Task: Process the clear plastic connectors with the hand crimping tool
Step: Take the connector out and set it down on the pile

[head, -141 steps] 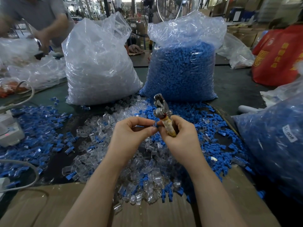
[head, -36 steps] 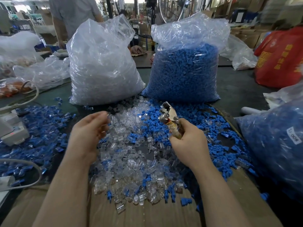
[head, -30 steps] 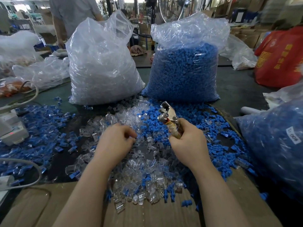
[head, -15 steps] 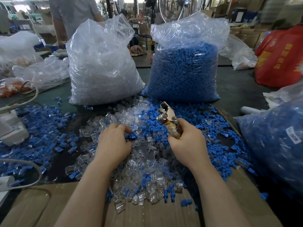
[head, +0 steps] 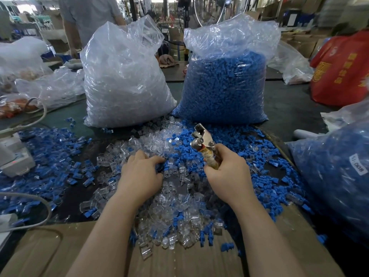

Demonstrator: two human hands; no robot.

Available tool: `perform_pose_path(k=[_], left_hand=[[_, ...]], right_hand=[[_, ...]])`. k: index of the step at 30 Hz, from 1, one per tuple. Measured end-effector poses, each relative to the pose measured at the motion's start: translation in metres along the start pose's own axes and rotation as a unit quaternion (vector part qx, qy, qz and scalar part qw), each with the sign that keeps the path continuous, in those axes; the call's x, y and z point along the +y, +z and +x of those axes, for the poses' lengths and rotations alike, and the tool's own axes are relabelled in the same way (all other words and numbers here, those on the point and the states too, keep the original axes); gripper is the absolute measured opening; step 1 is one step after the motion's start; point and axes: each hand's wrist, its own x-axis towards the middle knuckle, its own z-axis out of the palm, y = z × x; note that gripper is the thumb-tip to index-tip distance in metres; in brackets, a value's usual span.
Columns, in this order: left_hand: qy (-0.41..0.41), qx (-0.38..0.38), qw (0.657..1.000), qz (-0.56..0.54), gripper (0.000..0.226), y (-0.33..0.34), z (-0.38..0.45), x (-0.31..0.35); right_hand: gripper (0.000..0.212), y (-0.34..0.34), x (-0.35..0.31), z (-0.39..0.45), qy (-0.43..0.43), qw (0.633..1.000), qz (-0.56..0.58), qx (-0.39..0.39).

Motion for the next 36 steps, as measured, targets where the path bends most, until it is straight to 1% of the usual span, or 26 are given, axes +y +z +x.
perform_pose_path(k=[2, 7, 14, 19, 25, 29, 30, 32, 34, 36], left_hand=[[0.006, -0.007, 1.000, 0.011, 0.047, 0.001, 0.001, 0.001], [0.011, -0.006, 0.999, -0.036, 0.030, -0.001, -0.001, 0.001], [0.015, 0.020, 0.997, -0.068, 0.027, -0.004, -0.003, 0.002], [0.025, 0.035, 0.997, -0.068, 0.014, -0.004, -0.004, 0.003], [0.062, 0.029, 0.996, -0.049, 0.011, -0.001, -0.006, 0.009], [0.068, 0.031, 0.996, -0.054, 0.009, -0.001, -0.005, 0.009], [0.069, 0.035, 0.995, -0.068, 0.008, -0.002, -0.005, 0.010], [0.070, 0.052, 0.985, -0.146, 0.007, -0.006, -0.004, 0.012], [0.072, 0.057, 0.965, -0.247, 0.009, -0.011, -0.006, 0.016], [0.083, 0.032, 0.940, -0.328, 0.009, -0.013, -0.008, 0.021]], right_hand=[[0.020, 0.000, 0.000, 0.000, 0.001, 1.000, 0.002, -0.002], [0.019, -0.001, 0.000, 0.000, 0.003, 1.000, 0.000, -0.001], [0.019, -0.001, 0.000, 0.000, 0.000, 1.000, 0.000, 0.002], [0.019, -0.001, 0.000, -0.001, -0.001, 1.000, -0.001, 0.000], [0.013, 0.001, 0.001, 0.001, 0.004, 1.000, -0.001, -0.006], [0.012, 0.001, 0.001, 0.001, 0.001, 1.000, 0.007, -0.014], [0.013, 0.001, 0.001, 0.002, -0.001, 1.000, 0.010, -0.014], [0.016, 0.001, 0.001, 0.002, -0.008, 1.000, 0.017, -0.011], [0.014, 0.001, 0.000, 0.003, -0.014, 0.999, 0.029, -0.009], [0.013, 0.001, -0.002, 0.003, -0.017, 0.999, 0.050, -0.010]])
